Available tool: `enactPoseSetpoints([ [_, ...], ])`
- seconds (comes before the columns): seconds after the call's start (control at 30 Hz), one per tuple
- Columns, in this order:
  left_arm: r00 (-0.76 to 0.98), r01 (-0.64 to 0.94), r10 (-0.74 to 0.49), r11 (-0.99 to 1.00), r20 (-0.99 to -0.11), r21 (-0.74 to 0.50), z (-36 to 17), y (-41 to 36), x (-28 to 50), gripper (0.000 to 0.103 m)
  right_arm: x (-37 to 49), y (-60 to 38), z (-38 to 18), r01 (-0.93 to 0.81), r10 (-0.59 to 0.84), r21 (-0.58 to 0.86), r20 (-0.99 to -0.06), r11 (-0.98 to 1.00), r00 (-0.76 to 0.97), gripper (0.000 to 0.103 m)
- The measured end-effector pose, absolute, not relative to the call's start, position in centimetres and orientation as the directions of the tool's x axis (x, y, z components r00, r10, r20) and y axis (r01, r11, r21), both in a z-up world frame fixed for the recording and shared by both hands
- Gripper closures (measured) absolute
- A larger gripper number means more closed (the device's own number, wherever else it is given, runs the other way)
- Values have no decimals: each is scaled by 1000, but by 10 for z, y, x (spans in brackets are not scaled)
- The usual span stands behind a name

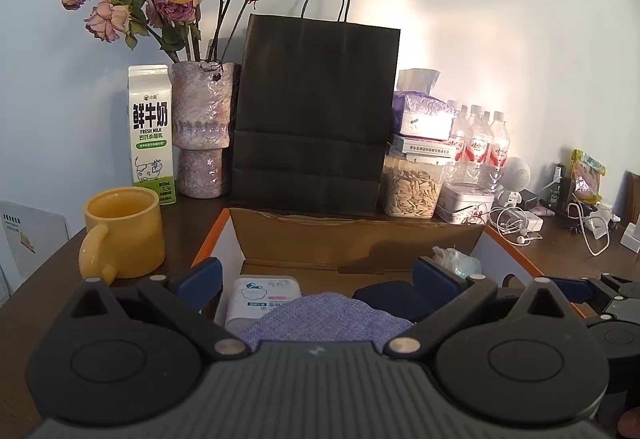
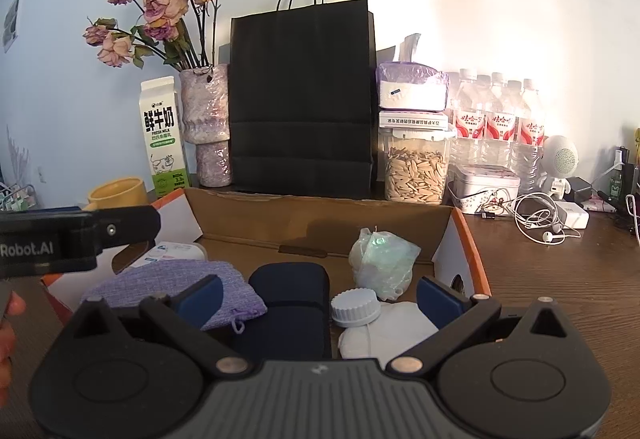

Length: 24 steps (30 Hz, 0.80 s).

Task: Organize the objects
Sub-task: 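Carry cap and cloth pouch into the red box and open both grippers, then withdraw both grippers from the box back to the table items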

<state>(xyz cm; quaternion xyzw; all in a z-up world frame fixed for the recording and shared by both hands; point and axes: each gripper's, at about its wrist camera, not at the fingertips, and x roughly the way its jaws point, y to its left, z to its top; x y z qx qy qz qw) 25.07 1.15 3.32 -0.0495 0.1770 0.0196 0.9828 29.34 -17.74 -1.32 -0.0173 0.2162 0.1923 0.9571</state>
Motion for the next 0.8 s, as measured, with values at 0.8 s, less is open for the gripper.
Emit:
enactPoseSetpoints([
  [0.8,917,-81,34,991,-398,-103,29,26,170,0,220,-199,-13,-422,410,68,-416,904,812,0],
])
